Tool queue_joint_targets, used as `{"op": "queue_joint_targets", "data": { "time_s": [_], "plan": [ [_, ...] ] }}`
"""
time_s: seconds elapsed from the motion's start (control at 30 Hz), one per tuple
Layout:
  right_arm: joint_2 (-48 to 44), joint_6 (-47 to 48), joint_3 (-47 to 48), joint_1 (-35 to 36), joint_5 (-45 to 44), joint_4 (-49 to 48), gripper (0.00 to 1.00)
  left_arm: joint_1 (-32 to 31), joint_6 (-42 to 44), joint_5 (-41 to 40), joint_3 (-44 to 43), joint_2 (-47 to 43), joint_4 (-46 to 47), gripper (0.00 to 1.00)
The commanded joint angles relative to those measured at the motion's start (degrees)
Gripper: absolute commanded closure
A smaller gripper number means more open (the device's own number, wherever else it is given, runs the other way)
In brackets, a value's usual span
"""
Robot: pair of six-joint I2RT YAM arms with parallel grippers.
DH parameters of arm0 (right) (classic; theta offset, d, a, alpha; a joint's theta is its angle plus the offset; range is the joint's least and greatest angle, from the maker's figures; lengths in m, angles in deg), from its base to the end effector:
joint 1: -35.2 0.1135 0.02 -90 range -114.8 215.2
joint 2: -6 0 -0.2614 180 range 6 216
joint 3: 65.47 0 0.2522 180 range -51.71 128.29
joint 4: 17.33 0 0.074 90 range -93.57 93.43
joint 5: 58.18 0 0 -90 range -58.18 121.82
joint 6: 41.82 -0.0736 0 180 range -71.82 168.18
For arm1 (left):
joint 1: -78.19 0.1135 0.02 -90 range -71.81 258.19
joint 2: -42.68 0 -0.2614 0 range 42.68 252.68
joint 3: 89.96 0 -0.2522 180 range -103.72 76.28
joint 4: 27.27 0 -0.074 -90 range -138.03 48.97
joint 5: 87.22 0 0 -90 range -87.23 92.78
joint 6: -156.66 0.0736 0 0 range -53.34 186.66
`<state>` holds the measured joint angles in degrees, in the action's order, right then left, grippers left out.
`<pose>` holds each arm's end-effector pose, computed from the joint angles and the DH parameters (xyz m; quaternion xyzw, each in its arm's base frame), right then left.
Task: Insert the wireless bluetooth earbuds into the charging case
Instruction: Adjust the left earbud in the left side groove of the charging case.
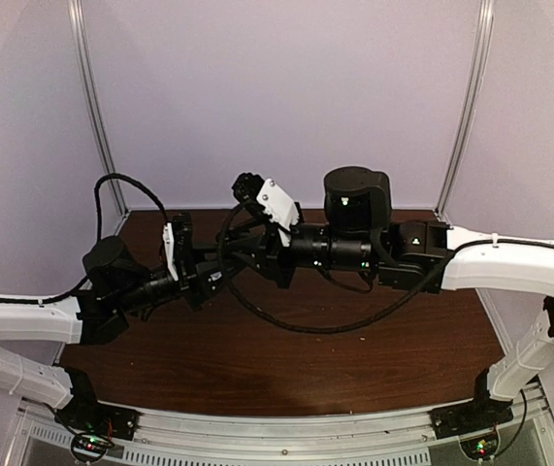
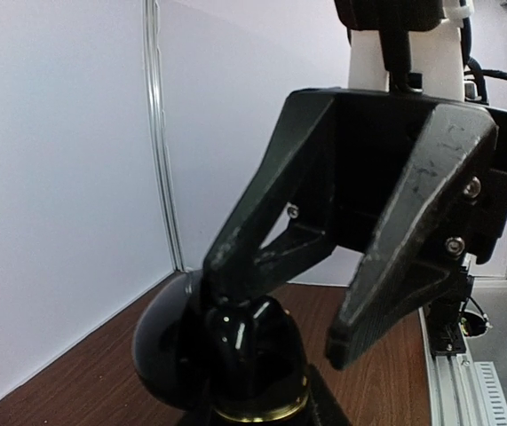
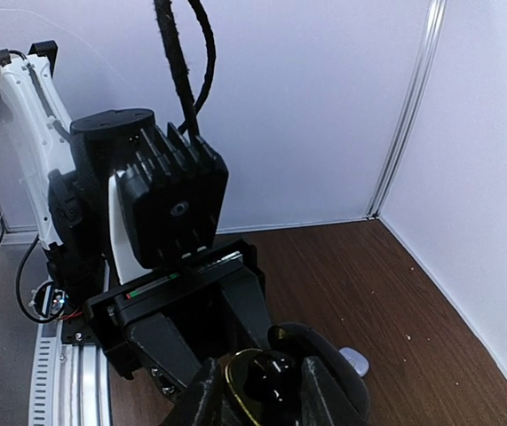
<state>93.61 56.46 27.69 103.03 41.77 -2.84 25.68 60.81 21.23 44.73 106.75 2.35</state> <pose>0.1410 0.3797 0.3763 -0.5111 0.5615 0.3787 0.5292 0.1554 -0.2409 0.2946 0.3625 0.5284 -0.4601 0.6145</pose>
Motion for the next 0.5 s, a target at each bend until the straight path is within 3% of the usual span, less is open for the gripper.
{"op": "queue_joint_targets", "data": {
  "time_s": [0.0,0.2,0.47],
  "plan": [
    [1.07,0.06,1.86,-0.16,-0.67,0.78,0.68,0.00,1.01,0.98,-1.76,0.08,2.94,1.00],
    [0.51,-0.30,1.32,-0.16,0.80,1.14,0.77,-0.05,0.88,-0.01,-1.55,0.00,3.58,1.00],
    [-0.40,-0.12,0.49,0.36,1.97,2.44,0.78,-0.05,0.57,-1.34,-1.41,0.17,3.97,1.00]
  ]
}}
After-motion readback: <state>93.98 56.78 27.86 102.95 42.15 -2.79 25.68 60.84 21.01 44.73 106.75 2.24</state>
